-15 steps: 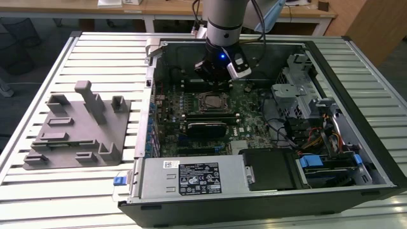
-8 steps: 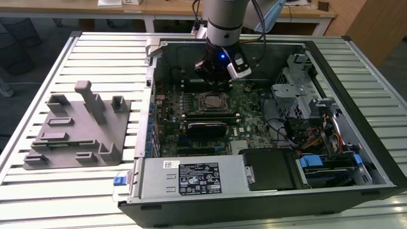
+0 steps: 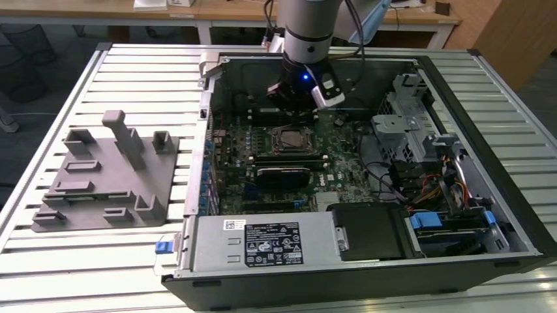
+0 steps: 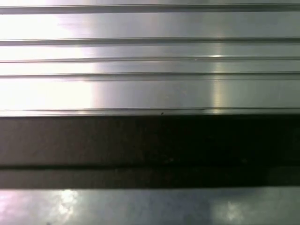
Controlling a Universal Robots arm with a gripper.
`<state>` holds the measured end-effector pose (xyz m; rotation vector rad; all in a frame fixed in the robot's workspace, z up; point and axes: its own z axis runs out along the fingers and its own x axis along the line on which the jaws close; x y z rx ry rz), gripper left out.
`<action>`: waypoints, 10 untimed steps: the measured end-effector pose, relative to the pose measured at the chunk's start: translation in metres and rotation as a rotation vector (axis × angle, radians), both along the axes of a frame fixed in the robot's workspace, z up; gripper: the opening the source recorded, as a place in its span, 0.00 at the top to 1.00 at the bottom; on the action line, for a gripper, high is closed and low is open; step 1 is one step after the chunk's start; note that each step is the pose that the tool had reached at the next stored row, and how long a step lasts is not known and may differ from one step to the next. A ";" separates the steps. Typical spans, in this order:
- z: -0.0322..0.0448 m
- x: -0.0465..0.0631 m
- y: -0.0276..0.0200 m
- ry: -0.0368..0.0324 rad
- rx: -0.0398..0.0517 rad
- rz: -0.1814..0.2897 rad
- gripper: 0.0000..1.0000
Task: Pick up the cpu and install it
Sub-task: 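Install the first cpu locking lever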
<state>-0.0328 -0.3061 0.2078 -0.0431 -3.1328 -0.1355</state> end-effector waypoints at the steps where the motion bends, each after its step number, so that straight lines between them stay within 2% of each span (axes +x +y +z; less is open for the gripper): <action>1: 0.0000 0.001 0.0000 0.0000 -0.0001 0.000 0.89; 10: -0.0008 0.005 0.0000 0.0000 0.0000 0.000 0.89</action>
